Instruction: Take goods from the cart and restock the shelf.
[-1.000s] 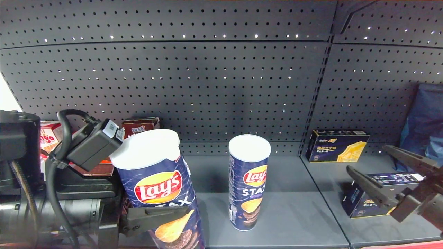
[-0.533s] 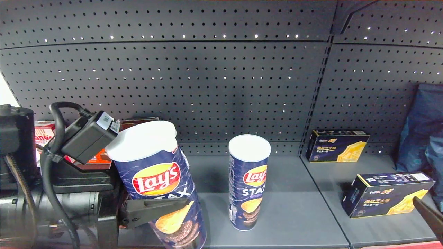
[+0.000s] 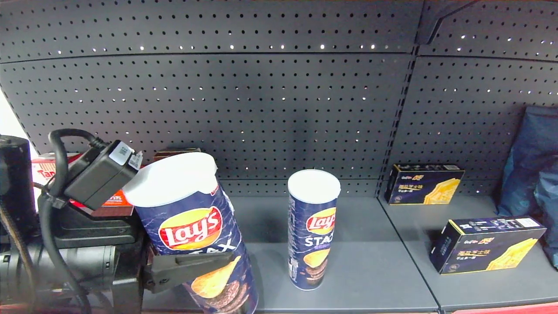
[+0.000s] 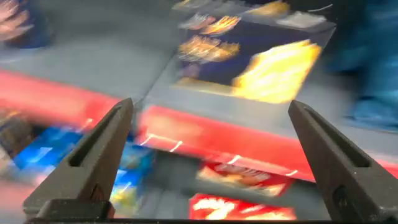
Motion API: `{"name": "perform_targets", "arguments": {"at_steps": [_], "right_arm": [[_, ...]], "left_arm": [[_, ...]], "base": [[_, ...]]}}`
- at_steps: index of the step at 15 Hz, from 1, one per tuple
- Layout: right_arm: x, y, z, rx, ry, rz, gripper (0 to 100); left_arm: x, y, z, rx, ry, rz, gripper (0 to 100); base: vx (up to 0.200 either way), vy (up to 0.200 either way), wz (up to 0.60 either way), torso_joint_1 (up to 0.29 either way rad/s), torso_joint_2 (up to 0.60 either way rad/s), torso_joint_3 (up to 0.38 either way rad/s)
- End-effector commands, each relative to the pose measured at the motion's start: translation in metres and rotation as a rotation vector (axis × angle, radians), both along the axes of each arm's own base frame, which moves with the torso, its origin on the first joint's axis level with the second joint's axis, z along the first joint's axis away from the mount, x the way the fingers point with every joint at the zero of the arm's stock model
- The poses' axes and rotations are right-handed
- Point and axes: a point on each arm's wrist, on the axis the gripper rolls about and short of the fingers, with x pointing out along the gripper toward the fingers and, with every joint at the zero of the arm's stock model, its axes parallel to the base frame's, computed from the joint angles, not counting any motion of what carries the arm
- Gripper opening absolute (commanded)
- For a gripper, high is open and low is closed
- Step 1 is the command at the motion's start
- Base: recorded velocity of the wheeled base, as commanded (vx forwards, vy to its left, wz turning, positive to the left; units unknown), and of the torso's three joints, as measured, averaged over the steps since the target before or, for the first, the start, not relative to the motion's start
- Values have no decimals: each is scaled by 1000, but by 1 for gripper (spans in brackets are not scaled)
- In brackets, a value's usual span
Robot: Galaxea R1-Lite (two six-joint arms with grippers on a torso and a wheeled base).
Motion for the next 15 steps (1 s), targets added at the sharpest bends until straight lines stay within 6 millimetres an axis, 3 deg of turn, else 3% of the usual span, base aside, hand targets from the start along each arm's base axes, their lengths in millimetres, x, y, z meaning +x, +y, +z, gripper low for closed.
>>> {"name": "perform_targets", "arguments": {"at_steps": [1,4,15], "right_arm": [[-3,0,-2,28,-23,5,100],[-3,-3,-2,87,-10,-100,100],[-3,-3,-8,150,63,-102,100]], "left_arm": [[-1,0,1,-2,-3,-3,0],[-1,0,0,-1,-5,-2,0],[17,-7,-9,3,16,3,0]], "base": [[0,0,0,0,0,0],[0,0,0,0,0,0],[0,0,0,0,0,0]]}}
